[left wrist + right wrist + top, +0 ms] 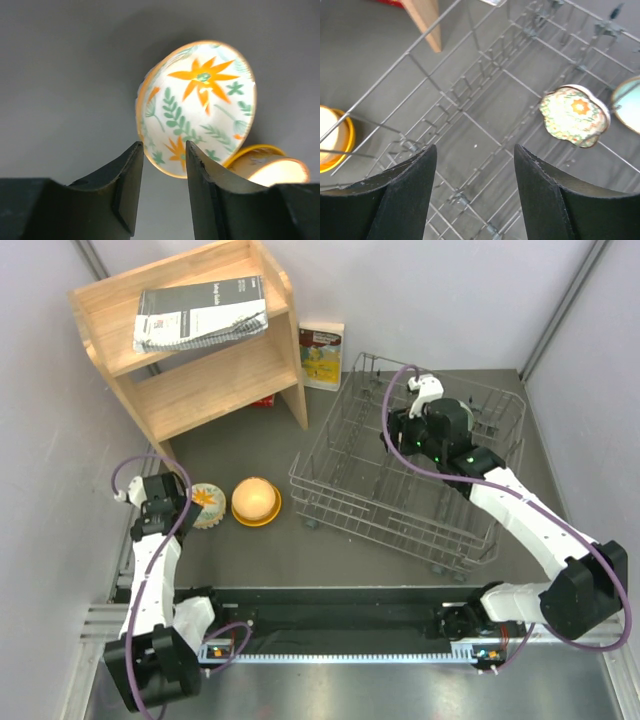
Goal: Unload the bowls from the dish rack
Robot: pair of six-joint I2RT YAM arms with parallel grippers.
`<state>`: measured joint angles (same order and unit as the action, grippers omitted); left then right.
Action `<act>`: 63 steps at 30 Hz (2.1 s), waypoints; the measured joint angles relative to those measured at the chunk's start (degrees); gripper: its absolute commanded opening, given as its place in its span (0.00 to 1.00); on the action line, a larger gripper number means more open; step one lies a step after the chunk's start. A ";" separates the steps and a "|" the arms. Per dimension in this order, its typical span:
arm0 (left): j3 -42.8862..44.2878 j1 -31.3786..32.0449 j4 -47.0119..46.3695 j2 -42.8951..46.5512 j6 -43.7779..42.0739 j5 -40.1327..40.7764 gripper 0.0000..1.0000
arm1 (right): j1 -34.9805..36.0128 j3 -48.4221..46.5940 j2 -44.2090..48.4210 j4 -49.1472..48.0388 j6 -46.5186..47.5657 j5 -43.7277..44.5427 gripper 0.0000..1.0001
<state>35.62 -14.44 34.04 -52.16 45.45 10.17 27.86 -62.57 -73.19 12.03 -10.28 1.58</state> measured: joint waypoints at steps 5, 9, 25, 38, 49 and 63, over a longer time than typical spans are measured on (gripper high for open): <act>5.88 -0.04 1.92 4.37 -1.05 1.86 0.45 | -1.86 0.00 0.83 0.81 -0.46 4.90 0.71; 12.50 -0.04 2.40 7.13 -2.54 2.64 0.45 | -4.79 0.00 0.87 1.40 -0.37 11.67 0.73; 16.48 -0.04 0.76 7.72 -5.29 -10.84 0.45 | -3.82 -11.74 -24.17 0.90 21.18 22.62 0.82; 13.35 -0.04 0.74 9.03 -5.49 -12.96 0.45 | -8.35 -19.47 -28.63 0.22 26.77 20.15 0.82; 12.52 -0.04 0.37 8.87 -5.25 -14.27 0.43 | -8.66 -18.71 -28.94 1.57 26.60 16.17 0.81; 11.50 -0.04 -0.55 8.61 -5.11 -15.30 0.43 | -9.46 -17.07 -30.56 3.21 25.16 11.69 0.63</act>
<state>47.11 -14.48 33.50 -43.55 40.34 -5.13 18.39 -79.64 -103.74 15.25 14.87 13.28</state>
